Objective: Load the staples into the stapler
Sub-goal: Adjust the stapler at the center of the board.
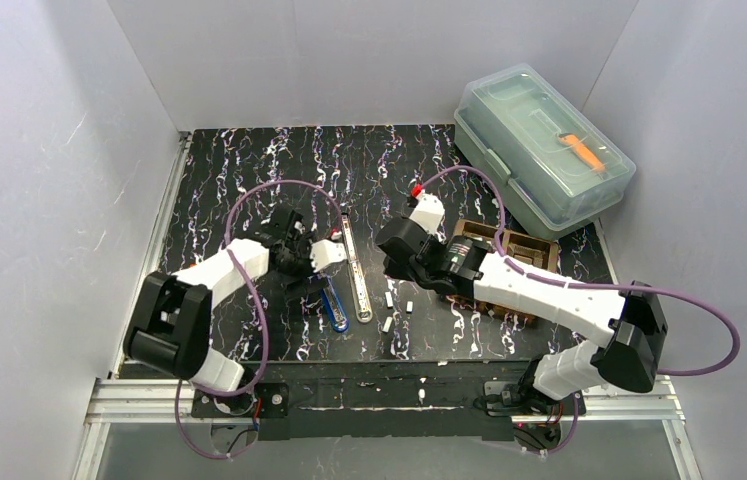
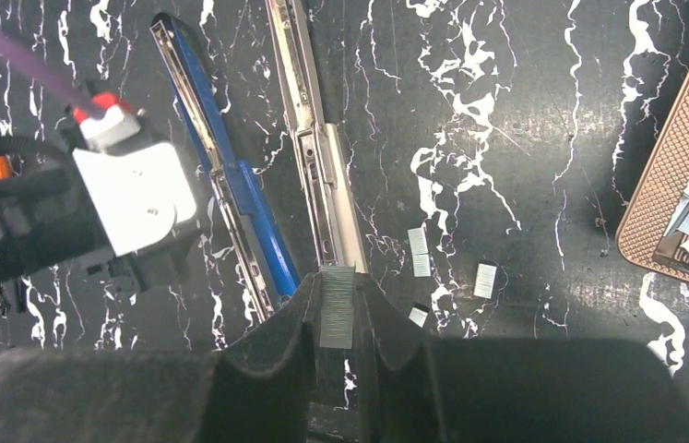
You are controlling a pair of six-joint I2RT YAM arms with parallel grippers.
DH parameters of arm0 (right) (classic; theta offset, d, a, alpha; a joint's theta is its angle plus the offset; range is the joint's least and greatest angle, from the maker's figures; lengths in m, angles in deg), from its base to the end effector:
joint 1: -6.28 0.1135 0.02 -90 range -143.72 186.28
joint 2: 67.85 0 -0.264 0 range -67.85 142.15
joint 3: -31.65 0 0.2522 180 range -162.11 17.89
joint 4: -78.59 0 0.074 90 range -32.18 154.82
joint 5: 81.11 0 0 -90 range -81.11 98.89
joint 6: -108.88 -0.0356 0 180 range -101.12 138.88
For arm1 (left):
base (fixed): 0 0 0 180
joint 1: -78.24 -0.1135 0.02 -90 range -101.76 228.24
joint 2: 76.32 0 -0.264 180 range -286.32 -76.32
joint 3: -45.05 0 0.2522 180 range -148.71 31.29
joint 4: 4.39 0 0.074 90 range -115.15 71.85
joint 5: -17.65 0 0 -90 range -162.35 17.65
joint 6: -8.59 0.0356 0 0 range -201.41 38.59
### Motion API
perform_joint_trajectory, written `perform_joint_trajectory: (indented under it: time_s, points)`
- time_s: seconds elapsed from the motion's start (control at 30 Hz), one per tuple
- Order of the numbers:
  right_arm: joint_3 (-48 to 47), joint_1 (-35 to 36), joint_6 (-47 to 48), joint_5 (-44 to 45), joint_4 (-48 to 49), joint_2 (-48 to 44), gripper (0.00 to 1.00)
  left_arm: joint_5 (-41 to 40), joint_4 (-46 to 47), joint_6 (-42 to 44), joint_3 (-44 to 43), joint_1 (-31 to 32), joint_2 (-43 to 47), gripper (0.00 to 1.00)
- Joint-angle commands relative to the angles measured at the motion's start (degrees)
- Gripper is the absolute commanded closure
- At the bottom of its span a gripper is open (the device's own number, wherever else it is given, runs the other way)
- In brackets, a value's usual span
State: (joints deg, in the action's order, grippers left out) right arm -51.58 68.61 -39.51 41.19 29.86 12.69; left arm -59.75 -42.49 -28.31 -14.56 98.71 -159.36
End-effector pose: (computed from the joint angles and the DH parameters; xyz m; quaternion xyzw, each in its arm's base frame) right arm 0.1565 0.2576 0.3108 0.0734 0.8938 0.1849 0.4020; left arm 0.2514 -0.1021 0.1797 0.5985 0.7555 -0.0334 0.2645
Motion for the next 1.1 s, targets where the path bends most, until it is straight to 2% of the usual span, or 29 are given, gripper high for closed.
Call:
perform_joint_trajectory:
  time_s: [0.0,0.23,0.47,0.8,0.93,1.07]
  points:
    - [0.67,-0.19,-1.37,0.58,1.3,-2.44,0.93,1.34,2.42,-1.18,-4.53,0.06,-4.37,0.2]
    - [1.18,-0.19,-2.08,0.77,0.96,-2.75,0.93,2.51,3.64,-0.92,-7.52,0.8,-8.02,0.2]
    - [1.86,-0.19,-2.79,0.32,0.86,-2.48,0.93,5.81,5.01,1.67,-8.14,2.14,-8.53,0.18]
    - [1.8,1.09,-3.65,0.54,1.51,-0.88,0.94,6.43,3.01,6.18,-9.35,2.27,-6.79,0.17]
    - [-0.32,2.32,-3.11,0.6,1.37,2.62,0.95,10.05,-0.06,4.75,-10.85,0.21,-2.61,0.14]
    - [-1.94,3.6,-1.82,1.44,2.31,4.24,0.95,15.3,-5.53,0.2,-14.66,-4.51,1.41,0.11]
